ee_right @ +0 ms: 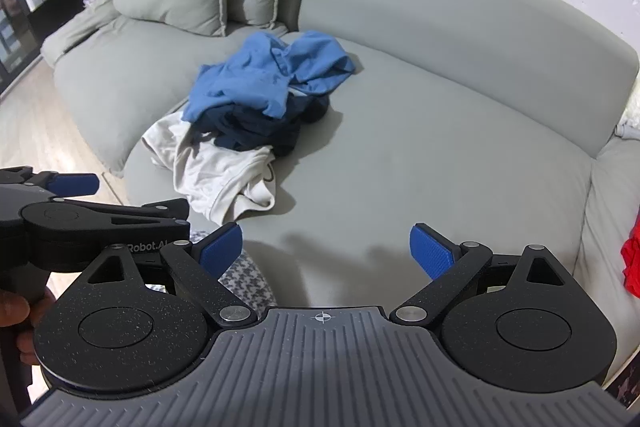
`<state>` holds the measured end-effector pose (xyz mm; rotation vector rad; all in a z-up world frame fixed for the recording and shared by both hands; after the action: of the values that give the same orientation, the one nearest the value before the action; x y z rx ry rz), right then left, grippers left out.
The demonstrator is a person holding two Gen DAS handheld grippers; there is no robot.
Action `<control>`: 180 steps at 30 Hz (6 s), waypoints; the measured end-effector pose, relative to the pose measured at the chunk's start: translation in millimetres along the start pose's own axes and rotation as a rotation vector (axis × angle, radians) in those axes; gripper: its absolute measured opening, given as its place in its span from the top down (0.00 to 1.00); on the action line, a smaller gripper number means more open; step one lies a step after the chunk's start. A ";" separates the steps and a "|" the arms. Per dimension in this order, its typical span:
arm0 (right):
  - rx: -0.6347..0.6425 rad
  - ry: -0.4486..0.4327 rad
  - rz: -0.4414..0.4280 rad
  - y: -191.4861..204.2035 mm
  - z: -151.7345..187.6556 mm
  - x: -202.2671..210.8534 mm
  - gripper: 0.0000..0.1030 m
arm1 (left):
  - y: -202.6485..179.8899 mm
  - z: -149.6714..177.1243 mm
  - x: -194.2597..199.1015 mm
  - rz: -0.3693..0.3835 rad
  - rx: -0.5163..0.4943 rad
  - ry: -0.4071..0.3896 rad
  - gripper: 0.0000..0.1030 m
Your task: Fold clothes
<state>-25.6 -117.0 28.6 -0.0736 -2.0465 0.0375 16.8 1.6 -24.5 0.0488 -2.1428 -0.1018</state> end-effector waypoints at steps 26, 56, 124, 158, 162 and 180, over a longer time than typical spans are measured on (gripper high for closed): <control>-0.028 -0.024 -0.025 3.0 9.2 6.1 0.08 | 0.9 5.4 1.4 0.005 -0.015 -0.009 0.08; -0.029 -0.017 -0.038 7.8 14.3 1.4 0.08 | 4.2 7.8 -2.1 -0.023 -0.006 0.008 0.08; 0.356 -0.235 -0.155 105.4 -257.8 -292.9 0.32 | 192.3 -168.0 -310.7 -0.057 0.223 0.051 0.26; -0.004 -0.581 0.406 -104.2 -16.6 93.5 0.92 | -90.9 -35.6 30.1 0.377 -0.276 -0.190 0.15; 0.000 -0.632 0.489 -140.0 -3.1 139.2 0.92 | -125.0 -16.9 56.4 0.387 -0.329 -0.206 0.14; 0.040 -0.134 -0.074 -63.1 198.2 25.3 0.43 | -141.6 55.6 17.9 0.254 -0.448 0.014 0.16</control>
<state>-215.5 -177.2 -36.3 0.0304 -2.1797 0.0380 -40.3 -137.7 -52.7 -0.4790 -2.0474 -0.4264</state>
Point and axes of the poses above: each gripper's, at about its wrist camera, not at the fingertips, and x roughly against the way its jaws point, y to its left, z to its underside, the point moved 3 cm from there along -x, roughly the way its jaws point, and after that the axes turned 2 degrees about y, right-handed, at the moved point
